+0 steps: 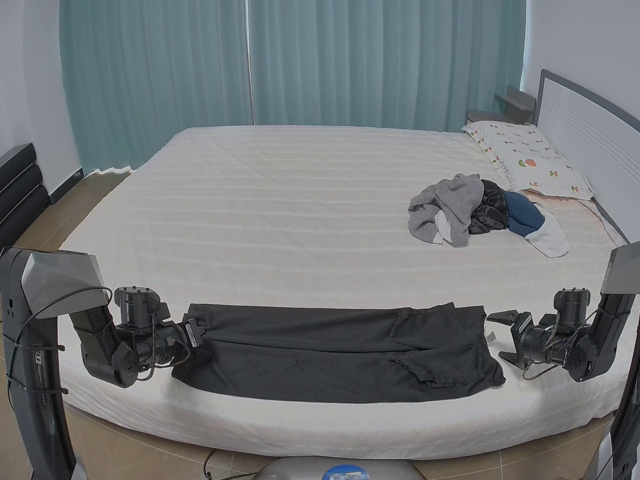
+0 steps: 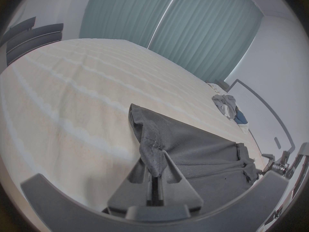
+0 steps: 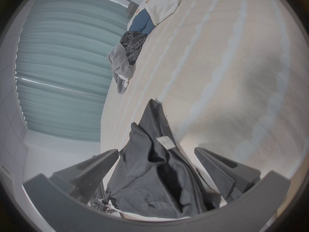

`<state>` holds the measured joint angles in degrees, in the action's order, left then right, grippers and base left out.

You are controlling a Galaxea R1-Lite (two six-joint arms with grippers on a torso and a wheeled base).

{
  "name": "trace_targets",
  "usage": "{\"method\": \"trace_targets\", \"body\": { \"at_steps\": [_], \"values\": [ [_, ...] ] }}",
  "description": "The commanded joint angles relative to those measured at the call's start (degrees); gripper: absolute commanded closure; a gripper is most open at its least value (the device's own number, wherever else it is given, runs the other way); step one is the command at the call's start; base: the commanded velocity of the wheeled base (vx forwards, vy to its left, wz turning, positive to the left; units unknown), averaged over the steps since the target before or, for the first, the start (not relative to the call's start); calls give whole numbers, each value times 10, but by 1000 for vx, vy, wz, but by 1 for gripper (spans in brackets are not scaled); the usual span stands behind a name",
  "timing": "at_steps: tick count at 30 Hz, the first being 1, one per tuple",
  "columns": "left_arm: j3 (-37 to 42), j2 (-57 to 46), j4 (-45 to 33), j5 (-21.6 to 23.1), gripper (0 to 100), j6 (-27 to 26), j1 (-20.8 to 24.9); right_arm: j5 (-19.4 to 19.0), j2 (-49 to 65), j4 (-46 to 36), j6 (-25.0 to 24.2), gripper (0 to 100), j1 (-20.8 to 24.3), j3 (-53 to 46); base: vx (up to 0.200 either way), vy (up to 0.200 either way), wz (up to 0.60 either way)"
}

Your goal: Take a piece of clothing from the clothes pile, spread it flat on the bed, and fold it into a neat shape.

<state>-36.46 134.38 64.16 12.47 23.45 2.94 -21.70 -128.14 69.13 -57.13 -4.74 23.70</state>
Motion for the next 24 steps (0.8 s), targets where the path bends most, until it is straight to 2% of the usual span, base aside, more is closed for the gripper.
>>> {"method": "trace_targets", "body": {
  "at_steps": [1,10,19,24],
  "values": [
    [-11,-2,0,0,100,20,8,0,0,0,-1,0,1,-1,0,0,0],
    [-20,-12,-1,-3,100,55,20,0,-1,1,-2,0,2,-1,0,0,0],
    [-16,-52,-20,-6,100,67,33,0,-2,1,-1,0,2,-1,0,-200,0],
    [-31,-79,-57,-51,100,69,52,1,-2,1,-1,0,2,-1,0,-200,0]
  ]
}}
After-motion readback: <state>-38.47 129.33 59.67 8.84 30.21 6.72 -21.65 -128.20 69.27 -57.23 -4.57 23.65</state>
